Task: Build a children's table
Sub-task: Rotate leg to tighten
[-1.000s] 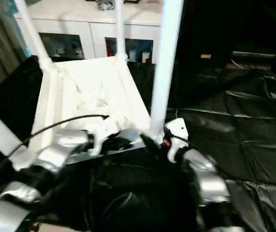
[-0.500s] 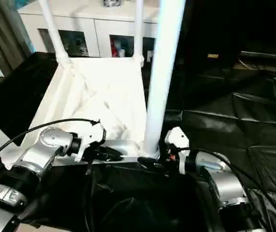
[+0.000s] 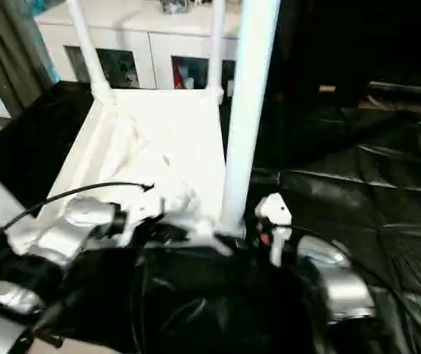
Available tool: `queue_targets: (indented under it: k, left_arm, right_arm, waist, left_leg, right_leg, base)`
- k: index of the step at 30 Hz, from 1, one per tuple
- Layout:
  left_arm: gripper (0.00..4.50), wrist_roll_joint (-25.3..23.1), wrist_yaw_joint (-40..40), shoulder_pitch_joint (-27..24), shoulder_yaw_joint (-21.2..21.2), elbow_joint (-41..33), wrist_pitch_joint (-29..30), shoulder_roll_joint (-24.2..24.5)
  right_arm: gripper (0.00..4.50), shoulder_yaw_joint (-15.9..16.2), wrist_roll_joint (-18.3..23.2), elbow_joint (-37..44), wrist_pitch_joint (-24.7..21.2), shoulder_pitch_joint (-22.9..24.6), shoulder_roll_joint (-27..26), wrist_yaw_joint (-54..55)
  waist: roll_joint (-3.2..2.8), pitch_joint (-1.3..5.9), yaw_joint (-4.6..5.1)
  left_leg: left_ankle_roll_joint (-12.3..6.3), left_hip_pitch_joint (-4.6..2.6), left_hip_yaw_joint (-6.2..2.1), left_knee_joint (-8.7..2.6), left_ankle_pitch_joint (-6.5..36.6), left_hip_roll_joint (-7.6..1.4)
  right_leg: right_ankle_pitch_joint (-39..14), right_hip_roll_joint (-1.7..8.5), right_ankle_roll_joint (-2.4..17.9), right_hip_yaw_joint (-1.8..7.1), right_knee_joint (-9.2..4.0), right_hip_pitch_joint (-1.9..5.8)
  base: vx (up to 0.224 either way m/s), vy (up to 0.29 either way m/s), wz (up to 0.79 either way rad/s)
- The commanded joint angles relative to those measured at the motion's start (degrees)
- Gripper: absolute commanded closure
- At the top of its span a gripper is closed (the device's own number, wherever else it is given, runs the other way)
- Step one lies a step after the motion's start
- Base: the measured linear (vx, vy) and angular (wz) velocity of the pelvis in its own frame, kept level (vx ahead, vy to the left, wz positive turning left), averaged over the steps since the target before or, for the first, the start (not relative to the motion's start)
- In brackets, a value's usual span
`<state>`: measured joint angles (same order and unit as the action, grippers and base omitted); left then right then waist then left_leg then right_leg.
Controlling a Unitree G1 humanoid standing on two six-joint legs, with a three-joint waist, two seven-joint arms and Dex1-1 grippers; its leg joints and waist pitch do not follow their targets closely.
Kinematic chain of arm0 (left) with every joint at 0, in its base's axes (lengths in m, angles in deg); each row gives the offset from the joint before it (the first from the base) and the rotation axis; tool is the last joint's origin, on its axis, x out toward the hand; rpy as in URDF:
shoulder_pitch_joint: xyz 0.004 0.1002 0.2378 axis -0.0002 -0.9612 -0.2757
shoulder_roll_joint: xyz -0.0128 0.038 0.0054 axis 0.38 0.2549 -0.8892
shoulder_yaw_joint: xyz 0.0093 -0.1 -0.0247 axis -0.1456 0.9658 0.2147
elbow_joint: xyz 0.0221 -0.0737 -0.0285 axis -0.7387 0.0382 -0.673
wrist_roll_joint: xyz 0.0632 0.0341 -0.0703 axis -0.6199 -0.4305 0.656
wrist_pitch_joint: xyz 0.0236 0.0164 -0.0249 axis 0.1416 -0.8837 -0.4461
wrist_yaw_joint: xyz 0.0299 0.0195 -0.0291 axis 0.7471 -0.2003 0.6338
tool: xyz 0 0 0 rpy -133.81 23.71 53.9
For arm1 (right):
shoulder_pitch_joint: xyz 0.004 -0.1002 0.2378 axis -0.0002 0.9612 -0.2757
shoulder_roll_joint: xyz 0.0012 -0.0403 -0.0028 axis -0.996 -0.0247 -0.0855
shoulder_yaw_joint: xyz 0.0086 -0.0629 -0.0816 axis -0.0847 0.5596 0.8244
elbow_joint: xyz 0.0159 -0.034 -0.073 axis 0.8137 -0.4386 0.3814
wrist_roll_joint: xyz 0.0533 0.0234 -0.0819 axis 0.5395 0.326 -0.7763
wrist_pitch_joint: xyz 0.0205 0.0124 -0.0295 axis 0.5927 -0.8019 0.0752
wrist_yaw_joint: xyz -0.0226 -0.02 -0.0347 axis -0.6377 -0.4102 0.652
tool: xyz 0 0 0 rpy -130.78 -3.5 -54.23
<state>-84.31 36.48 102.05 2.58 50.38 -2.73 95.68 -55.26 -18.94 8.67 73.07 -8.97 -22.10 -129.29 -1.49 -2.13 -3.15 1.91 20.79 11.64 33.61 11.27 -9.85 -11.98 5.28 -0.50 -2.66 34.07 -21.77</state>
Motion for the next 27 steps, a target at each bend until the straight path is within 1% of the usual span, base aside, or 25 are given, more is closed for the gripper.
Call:
queue_targets:
  k: [1,3,4,5,6,8,9,10,11,12,13,14,15,16,17,18,19,20,21,23,24,25,26,27]
  left_arm:
    - [4.50,-1.35,-6.30,0.34,-2.04,1.95,1.89,-4.69]
    - [4.50,-1.64,-8.44,0.73,-2.16,2.70,2.48,-6.48]
    - [4.50,-1.91,-9.48,0.97,-2.31,3.16,2.52,-7.32]
    - [4.50,-1.91,-9.48,0.97,-2.31,3.16,2.52,-7.32]
    - [4.50,-2.15,-10.11,1.21,-2.82,3.61,2.28,-8.54]
    - [4.50,-2.50,-10.13,1.29,-3.10,3.78,1.89,-9.43]
    - [4.50,-2.57,-9.05,1.18,-3.50,3.56,1.88,-9.68]
    - [4.50,-2.79,-8.65,1.07,-3.54,3.30,1.92,-9.78]
    - [4.50,-2.79,-8.65,1.07,-3.54,3.30,1.92,-9.78]
    - [4.50,-2.67,-7.83,0.92,-3.55,2.98,1.83,-9.55]
    - [4.50,-2.57,-7.40,0.85,-3.56,2.85,1.87,-9.41]
    - [4.50,-2.49,-6.47,0.68,-3.70,2.63,1.41,-8.91]
    - [4.50,-2.15,-4.97,0.42,-3.83,2.25,0.85,-8.33]
    - [4.50,-1.70,-3.22,0.09,-4.00,1.75,0.53,-7.55]
    - [4.50,-1.70,-3.22,0.09,-4.00,1.75,0.53,-7.55]
    - [4.50,-1.36,-1.76,-0.16,-4.13,1.38,0.30,-6.90]
    - [4.50,-0.72,2.08,-0.88,-4.55,0.14,-0.27,-4.91]
    - [4.50,-0.70,2.25,-0.91,-4.57,0.09,-0.30,-4.82]
    - [4.50,-0.19,5.80,-1.39,-4.89,-0.86,-1.00,-2.93]
    - [4.50,0.58,8.89,-1.72,-4.87,-1.69,-1.45,-1.39]
    - [4.50,1.05,10.31,-1.85,-4.76,-2.06,-1.71,-0.79]
    - [4.50,1.35,11.04,-1.91,-4.66,-2.27,-1.72,-0.51]
    - [4.50,1.92,12.23,-2.03,-4.46,-2.77,-1.50,-0.07]
    - [4.50,2.51,13.56,-2.12,-4.29,-3.21,-1.24,0.40]
  right_arm:
    - [1.68,0.76,-0.38,-4.62,-2.26,-0.26,-4.75,8.19]
    - [1.68,-0.10,-0.66,-5.76,-2.13,-1.23,-7.20,12.62]
    - [1.68,0.08,-0.99,-6.20,-2.27,-1.76,-8.34,14.16]
    - [1.68,0.08,-0.99,-6.20,-2.27,-1.76,-8.34,14.16]
    - [1.68,1.42,-2.36,-6.81,-1.70,-2.71,-9.91,15.29]
    - [1.68,2.98,-4.28,-7.34,-0.13,-3.40,-10.90,15.05]
    - [1.68,3.67,-4.82,-7.49,1.63,-3.71,-11.19,13.90]
    - [1.13,3.74,-4.93,-7.63,2.63,-3.99,-11.37,13.59]
    - [1.13,3.74,-4.93,-7.63,2.63,-3.99,-11.37,13.59]
    - [0.99,3.40,-4.04,-7.20,2.62,-4.06,-11.31,12.47]
    - [0.99,3.29,-3.66,-6.94,2.58,-4.05,-11.19,11.96]
    - [0.90,3.54,-3.33,-6.30,2.85,-3.91,-10.52,10.29]
    - [0.77,3.98,-3.17,-5.64,3.17,-3.74,-9.60,8.39]
    - [0.77,4.64,-3.02,-4.75,3.30,-3.44,-8.35,5.99]
    - [0.63,4.64,-3.02,-4.75,3.30,-3.44,-8.35,5.99]
    - [0.63,5.08,-3.08,-4.20,3.48,-3.26,-7.35,4.01]
    - [0.63,6.09,-3.11,-2.83,3.58,-2.67,-4.34,-1.11]
    - [0.63,6.13,-3.11,-2.77,3.58,-2.64,-4.21,-1.33]
    - [0.63,6.76,-2.73,-1.56,3.47,-2.14,-1.24,-5.94]
    - [0.63,6.78,-1.74,-0.25,2.82,-1.74,1.21,-9.66]
    - [0.63,6.63,-1.17,0.35,2.36,-1.62,2.16,-11.17]
    - [0.63,6.52,-0.87,0.64,2.13,-1.59,2.63,-11.93]
    - [0.63,6.38,-0.39,1.16,1.60,-1.49,3.45,-13.31]
    - [0.63,6.32,0.41,1.90,0.23,-1.34,4.39,-15.07]
  waist:
    - [0.15,1.59,0.59]
    - [0.23,1.57,0.97]
    - [0.24,1.52,1.30]
    - [-0.11,1.31,1.43]
    - [0.03,1.45,1.75]
    - [-0.20,1.40,1.98]
    - [-0.35,1.51,2.07]
    - [-0.31,1.65,2.03]
    - [-0.31,1.65,2.03]
    - [-0.17,1.67,1.85]
    - [-0.17,1.67,1.77]
    - [-0.08,1.74,1.71]
    - [-0.03,1.79,1.64]
    - [-0.07,1.89,1.50]
    - [0.05,1.86,1.45]
    - [0.21,2.06,1.25]
    - [0.24,2.10,1.11]
    - [0.25,2.17,0.90]
    - [0.32,2.35,0.82]
    - [0.34,2.59,0.67]
    - [0.36,2.77,0.31]
    - [0.40,2.85,0.13]
    - [0.33,3.10,-0.34]
    - [0.35,3.30,-0.66]
  left_leg:
    - [3.04,-1.15,-2.95,-5.69,24.96,-3.64]
    - [3.28,-1.13,-3.05,-5.81,26.31,-3.59]
    - [3.30,-1.37,-3.14,-5.81,27.83,-3.42]
    - [3.36,-1.71,-3.18,-5.74,29.50,-3.32]
    - [3.09,-2.07,-3.42,-5.69,31.53,-3.17]
    - [3.18,-1.72,-3.64,-6.07,32.17,-3.31]
    - [3.36,-1.69,-3.73,-6.26,32.85,-3.41]
    - [3.19,-1.64,-3.67,-6.45,32.48,-3.47]
    - [3.19,-1.64,-3.67,-6.45,32.48,-3.47]
    - [2.97,-1.84,-3.29,-6.42,31.95,-3.49]
    - [2.83,-1.86,-3.21,-6.40,31.64,-3.49]
    - [2.44,-1.69,-3.05,-6.37,30.56,-3.49]
    - [2.17,-1.57,-2.99,-6.35,29.78,-3.51]
    - [1.79,-1.42,-2.81,-6.31,28.00,-3.59]
    - [1.51,-1.27,-2.72,-6.33,27.09,-3.59]
    - [0.45,-0.96,-2.44,-6.08,23.66,-3.58]
    - [0.03,-0.99,-2.33,-6.02,22.72,-3.58]
    - [-0.89,-0.93,-2.20,-5.82,20.97,-3.65]
    - [-1.64,-0.83,-2.08,-5.67,19.18,-3.72]
    - [-2.52,-0.86,-1.94,-5.46,17.07,-3.77]
    - [-3.88,-1.07,-1.45,-4.90,14.17,-3.71]
    - [-4.29,-0.93,-1.43,-4.73,12.53,-3.77]
    - [-5.29,-0.45,-1.38,-4.34,8.52,-3.83]
    - [-5.89,-0.61,-1.26,-4.09,6.71,-3.81]
  right_leg:
    - [-30.85,4.22,8.20,2.06,-6.03,0.61]
    - [-31.49,4.09,7.40,2.00,-6.26,0.43]
    - [-32.60,3.98,6.74,1.86,-6.61,0.19]
    - [-34.20,3.97,6.26,1.74,-6.99,-0.17]
    - [-35.96,4.02,5.19,1.35,-7.57,-0.12]
    - [-34.68,3.97,4.96,1.14,-7.57,0.05]
    - [-33.06,4.00,5.18,1.01,-7.53,0.22]
    - [-30.28,3.92,5.79,1.00,-7.42,0.43]
    - [-30.28,3.92,5.79,1.00,-7.42,0.43]
    - [-26.95,3.83,7.18,1.29,-7.28,0.10]
    - [-26.26,3.89,7.64,1.38,-7.18,0.09]
    - [-24.84,3.96,8.37,1.54,-7.03,0.24]
    - [-24.08,4.01,8.66,1.60,-6.93,0.38]
    - [-21.88,4.01,9.41,1.74,-6.65,0.52]
    - [-21.08,4.00,9.66,1.79,-6.57,0.61]
    - [-18.28,4.13,10.67,1.98,-6.14,0.99]
    - [-18.04,4.18,10.89,1.98,-6.13,1.06]
    - [-17.35,4.20,11.33,2.03,-6.02,1.25]
    - [-15.48,4.18,12.00,2.06,-5.75,1.36]
    - [-12.85,4.05,12.82,2.01,-5.41,1.51]
    - [-8.30,3.82,14.51,2.11,-4.92,1.30]
    - [-6.06,3.76,15.21,2.08,-4.48,1.47]
    - [-0.91,3.71,16.24,1.98,-3.57,1.77]
    - [1.84,3.60,16.73,1.89,-3.16,1.81]
  base:
    - [-0.069,0.016,-0.08]
    - [-0.055,0.028,-0.09]
    - [-0.052,0.028,-0.09]
    - [-0.064,0.022,-0.05]
    - [-0.054,0.020,-0.05]
    - [-0.027,0.010,-0.03]
    - [0.000,0.000,0.00]
    - [0.000,0.000,0.00]
    - [0.000,0.000,0.00]
    - [0.000,0.000,0.00]
    - [0.000,0.000,0.00]
    - [0.000,0.000,0.00]
    - [0.000,0.000,0.00]
    - [0.000,0.000,0.00]
    - [0.000,0.000,0.00]
    - [0.000,0.000,0.00]
    - [0.000,0.000,0.00]
    - [0.000,0.000,0.00]
    - [0.062,-0.028,0.02]
    - [0.068,-0.030,0.03]
    - [0.079,-0.036,0.08]
    - [0.079,-0.036,0.08]
    - [0.075,-0.037,0.04]
    - [0.065,-0.030,0.01]
